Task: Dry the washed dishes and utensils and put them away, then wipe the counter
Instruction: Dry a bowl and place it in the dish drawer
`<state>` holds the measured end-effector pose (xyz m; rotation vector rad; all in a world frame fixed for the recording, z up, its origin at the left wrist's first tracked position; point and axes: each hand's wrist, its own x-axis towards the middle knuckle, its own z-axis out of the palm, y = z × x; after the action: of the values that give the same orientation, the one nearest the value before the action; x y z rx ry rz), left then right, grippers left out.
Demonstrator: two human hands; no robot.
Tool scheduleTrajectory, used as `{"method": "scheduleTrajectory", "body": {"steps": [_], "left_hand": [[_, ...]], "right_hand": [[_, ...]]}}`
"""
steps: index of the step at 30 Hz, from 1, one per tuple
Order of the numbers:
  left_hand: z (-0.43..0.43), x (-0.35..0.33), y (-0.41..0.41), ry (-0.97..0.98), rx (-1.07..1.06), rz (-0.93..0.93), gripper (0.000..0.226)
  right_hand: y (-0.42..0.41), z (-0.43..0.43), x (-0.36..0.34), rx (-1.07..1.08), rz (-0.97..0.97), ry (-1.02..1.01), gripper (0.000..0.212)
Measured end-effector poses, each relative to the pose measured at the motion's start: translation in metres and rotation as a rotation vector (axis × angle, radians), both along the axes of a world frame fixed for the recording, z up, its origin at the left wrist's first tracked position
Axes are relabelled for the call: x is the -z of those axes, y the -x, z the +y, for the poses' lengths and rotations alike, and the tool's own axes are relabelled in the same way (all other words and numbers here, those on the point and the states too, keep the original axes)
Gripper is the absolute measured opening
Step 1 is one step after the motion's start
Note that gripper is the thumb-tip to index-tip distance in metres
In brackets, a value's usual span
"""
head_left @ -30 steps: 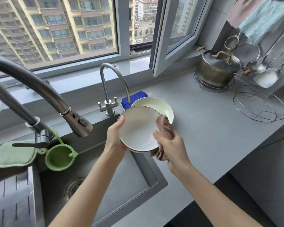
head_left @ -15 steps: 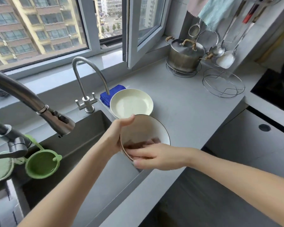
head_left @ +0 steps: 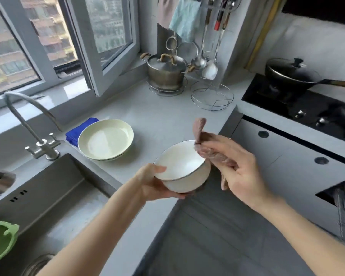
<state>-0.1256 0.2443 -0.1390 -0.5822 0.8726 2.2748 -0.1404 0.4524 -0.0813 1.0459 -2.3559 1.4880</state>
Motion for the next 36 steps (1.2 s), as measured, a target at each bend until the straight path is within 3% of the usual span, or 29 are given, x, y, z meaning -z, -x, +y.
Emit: {"method": "scheduleTrajectory", "body": {"steps": [2, 3, 4, 5, 6, 9, 10, 11, 12, 16, 19, 24, 27, 28, 31, 33, 36], "left_hand": [[0.036, 0.0, 0.008, -0.081, 0.039, 0.056, 0.07], [0.061, -0.006, 0.01, -0.025, 0.094, 0.107, 0.061], [0.087, -0.01, 0.011, 0.013, 0.177, 0.141, 0.032], [0.116, -0.016, 0.012, 0.081, 0.21, 0.185, 0.029], [0.146, -0.025, 0.011, 0.149, 0.227, 0.234, 0.044], [0.218, -0.039, 0.008, 0.274, 0.257, 0.326, 0.046], [0.235, -0.041, 0.01, 0.268, 0.297, 0.303, 0.035], [0.252, -0.041, 0.011, 0.264, 0.314, 0.269, 0.013], [0.268, -0.041, 0.012, 0.289, 0.325, 0.228, 0.01], [0.332, -0.04, 0.016, 0.433, 0.46, 0.226, 0.026], [0.386, -0.037, 0.019, 0.489, 0.521, 0.247, 0.027], [0.468, -0.021, 0.027, 0.493, 0.55, 0.252, 0.029], [0.517, -0.017, 0.038, 0.484, 0.472, 0.31, 0.022], [0.535, -0.017, 0.043, 0.498, 0.432, 0.343, 0.016], [0.588, -0.011, 0.061, 0.594, 0.307, 0.533, 0.045], [0.623, -0.007, 0.073, 0.718, 0.266, 0.704, 0.046], [0.67, -0.002, 0.089, 0.829, 0.275, 0.907, 0.047]], "right_hand": [[-0.015, 0.034, 0.01, 0.102, 0.063, 0.038, 0.035], [-0.023, 0.048, 0.02, 0.147, 0.16, -0.07, 0.038], [-0.029, 0.061, 0.033, 0.188, 0.305, -0.242, 0.043], [-0.033, 0.074, 0.046, 0.253, 0.441, -0.394, 0.046], [-0.036, 0.088, 0.052, 0.334, 0.531, -0.471, 0.045], [-0.033, 0.137, 0.032, 0.477, 0.583, -0.332, 0.04], [-0.031, 0.156, 0.018, 0.512, 0.569, -0.256, 0.041], [-0.028, 0.178, 0.005, 0.542, 0.497, -0.16, 0.041], [-0.023, 0.202, -0.008, 0.534, 0.322, -0.039, 0.042], [-0.002, 0.305, -0.036, 0.364, -0.626, 0.311, 0.048], [0.003, 0.365, -0.028, 0.483, -0.98, 0.413, 0.044], [-0.004, 0.446, -0.006, 0.69, -1.248, 0.596, 0.029], [-0.009, 0.481, 0.021, 0.744, -1.338, 0.857, 0.032], [-0.009, 0.489, 0.03, 0.757, -1.321, 0.956, 0.032], [-0.009, 0.515, 0.037, 0.855, -1.245, 1.244, 0.045], [-0.008, 0.54, 0.041, 0.814, -1.17, 1.349, 0.051], [-0.002, 0.582, 0.044, 0.831, -1.13, 1.45, 0.033]]}}
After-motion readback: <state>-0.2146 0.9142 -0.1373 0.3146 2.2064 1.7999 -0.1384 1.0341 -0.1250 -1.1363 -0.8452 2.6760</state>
